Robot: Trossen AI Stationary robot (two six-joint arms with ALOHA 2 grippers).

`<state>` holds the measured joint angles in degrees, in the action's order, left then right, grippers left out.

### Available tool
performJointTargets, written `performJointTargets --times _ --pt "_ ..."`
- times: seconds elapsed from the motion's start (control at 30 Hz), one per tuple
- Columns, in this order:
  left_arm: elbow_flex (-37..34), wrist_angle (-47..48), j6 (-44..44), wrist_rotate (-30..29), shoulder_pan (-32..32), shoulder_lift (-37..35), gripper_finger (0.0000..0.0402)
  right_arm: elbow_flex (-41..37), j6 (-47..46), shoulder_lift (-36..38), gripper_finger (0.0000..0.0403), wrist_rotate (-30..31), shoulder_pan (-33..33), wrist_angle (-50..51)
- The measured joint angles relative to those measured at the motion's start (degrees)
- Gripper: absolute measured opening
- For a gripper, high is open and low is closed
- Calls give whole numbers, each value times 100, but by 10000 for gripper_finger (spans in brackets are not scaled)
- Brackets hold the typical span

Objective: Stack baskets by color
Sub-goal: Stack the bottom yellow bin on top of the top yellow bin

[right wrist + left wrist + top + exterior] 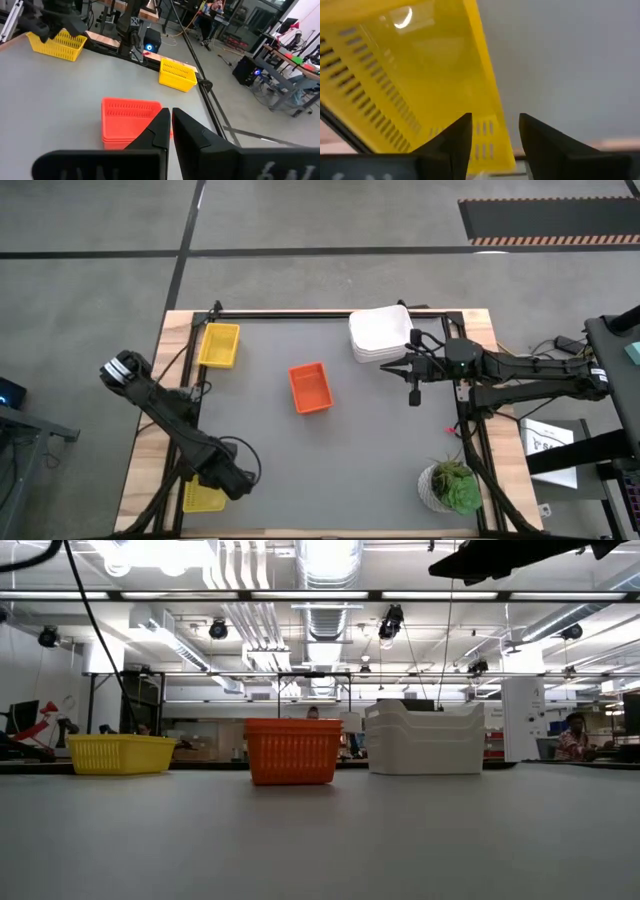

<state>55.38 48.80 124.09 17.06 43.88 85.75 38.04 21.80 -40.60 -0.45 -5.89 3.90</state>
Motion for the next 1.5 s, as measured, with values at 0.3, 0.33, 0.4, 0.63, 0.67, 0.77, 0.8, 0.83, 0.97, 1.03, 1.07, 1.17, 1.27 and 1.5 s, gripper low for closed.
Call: performJointTargets --times 0.3,0.33,0.4,0.63,0.67,0.77,0.8,0.83,0.97,1.03,1.07,1.17,1.27,1.5 --pt "-178 -100 11 2 -13 357 103 0 28 0 13 3 -2 0" --pt "-171 -99 13 2 -17 373 83 0 28 0 13 3 -2 0" --pt "-141 -81 24 44 -65 385 32 0 28 0 13 4 -2 0" --pt "409 862 -118 361 -506 382 1 0 28 0 13 9 -2 0" --pt "557 1059 -302 360 -623 380 1 0 30 0 13 9 -2 2" --pt "1048 1519 -1067 76 -1027 379 1 0 72 0 13 11 -2 2" --pt "1224 1699 -1357 -174 -1170 378 1 0 81 0 13 11 -2 2" --pt "1398 1866 -1674 -490 -1310 378 1 0 81 0 13 17 -2 2" --pt "2070 2143 -3115 -1774 -1949 373 1 0 94 0 13 48 -2 7" --pt "2339 2181 -3951 -2298 -2321 372 0 0 98 -2 13 51 -2 9" --pt "2459 2175 -4420 -2520 -2519 372 0 0 124 -2 13 50 -2 9" --pt "2683 2226 -5811 -2864 -3177 368 0 0 140 -2 13 50 -2 11" --pt "2752 2390 -7086 -2974 -3920 367 0 0 139 -2 13 49 -2 12" --pt "2741 3995 -8108 -3921 -5841 385 0 0 129 -2 13 48 -2 22"
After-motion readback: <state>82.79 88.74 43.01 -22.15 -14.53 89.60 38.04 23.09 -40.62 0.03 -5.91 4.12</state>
